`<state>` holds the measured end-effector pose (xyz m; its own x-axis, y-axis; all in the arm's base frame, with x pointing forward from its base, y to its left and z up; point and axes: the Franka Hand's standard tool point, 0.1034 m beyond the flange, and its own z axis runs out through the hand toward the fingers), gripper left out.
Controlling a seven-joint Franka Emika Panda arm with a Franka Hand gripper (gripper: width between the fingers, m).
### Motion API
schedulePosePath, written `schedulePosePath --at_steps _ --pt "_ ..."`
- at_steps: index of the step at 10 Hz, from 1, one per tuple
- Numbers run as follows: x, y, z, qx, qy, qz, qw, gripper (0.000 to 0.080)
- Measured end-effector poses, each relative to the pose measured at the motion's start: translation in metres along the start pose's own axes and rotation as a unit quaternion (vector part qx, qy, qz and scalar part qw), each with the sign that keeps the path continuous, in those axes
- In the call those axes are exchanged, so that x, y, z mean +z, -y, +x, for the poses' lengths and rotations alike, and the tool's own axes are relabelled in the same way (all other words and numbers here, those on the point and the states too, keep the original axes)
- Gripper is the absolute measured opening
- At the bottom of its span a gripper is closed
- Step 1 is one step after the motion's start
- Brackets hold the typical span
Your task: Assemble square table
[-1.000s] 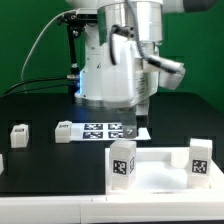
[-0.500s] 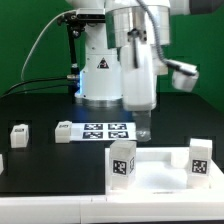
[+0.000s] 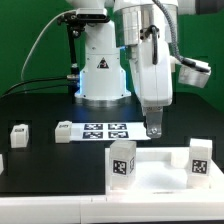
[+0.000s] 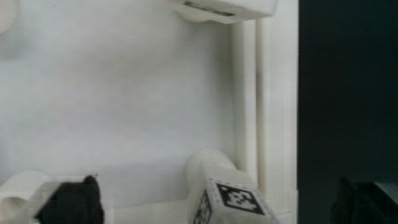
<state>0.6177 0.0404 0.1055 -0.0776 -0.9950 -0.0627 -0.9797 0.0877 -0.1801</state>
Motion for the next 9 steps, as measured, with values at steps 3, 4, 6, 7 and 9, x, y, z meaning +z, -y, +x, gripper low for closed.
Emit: schedulePosePath --at_steps 3,4,6,7,9 --pt "0.010 -0.034 0.015 -0.012 0.012 -0.005 1.000 0.0649" --pt "0.017 -0.057 0.016 0.011 0.010 -0.019 1.000 0.0649" --pt "0.021 -0.064 0.003 -0.001 0.003 -0.027 1.000 0.0649" --pt "0.022 -0.065 0.005 0.002 0.003 -0.028 1.000 0.0649" --pt "0.027 -0.075 0.010 0.022 0.017 -0.031 0.999 0.0649"
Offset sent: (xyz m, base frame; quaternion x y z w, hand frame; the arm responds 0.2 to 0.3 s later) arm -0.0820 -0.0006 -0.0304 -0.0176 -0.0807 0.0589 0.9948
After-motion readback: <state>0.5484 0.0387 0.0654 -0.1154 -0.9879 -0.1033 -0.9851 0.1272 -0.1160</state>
